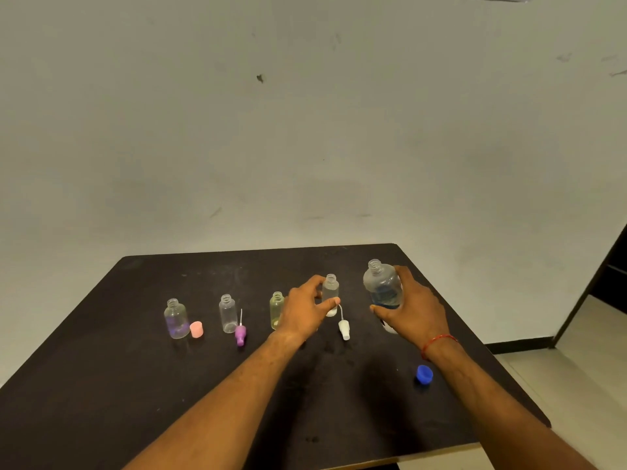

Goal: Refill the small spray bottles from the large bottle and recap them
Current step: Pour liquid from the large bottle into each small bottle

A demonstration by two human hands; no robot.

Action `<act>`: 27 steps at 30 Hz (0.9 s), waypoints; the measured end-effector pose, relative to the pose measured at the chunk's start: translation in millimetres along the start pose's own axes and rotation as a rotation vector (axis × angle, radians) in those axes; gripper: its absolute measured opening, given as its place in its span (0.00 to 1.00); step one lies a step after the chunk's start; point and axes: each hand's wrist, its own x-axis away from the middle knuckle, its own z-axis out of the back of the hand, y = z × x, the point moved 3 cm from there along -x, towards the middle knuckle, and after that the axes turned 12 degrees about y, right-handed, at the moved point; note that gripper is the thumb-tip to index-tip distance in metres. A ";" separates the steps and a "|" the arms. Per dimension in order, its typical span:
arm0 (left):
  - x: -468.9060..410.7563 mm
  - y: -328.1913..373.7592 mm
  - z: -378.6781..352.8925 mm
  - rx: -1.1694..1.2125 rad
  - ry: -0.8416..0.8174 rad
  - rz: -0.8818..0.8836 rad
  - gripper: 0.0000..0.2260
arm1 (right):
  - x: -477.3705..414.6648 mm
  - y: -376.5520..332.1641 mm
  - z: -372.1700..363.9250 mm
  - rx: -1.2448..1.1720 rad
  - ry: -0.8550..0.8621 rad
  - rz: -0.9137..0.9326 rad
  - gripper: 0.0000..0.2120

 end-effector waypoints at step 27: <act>-7.7 -29.5 -35.5 -0.205 -0.057 0.114 0.12 | 25.7 36.0 -24.6 -0.180 0.066 -0.255 0.37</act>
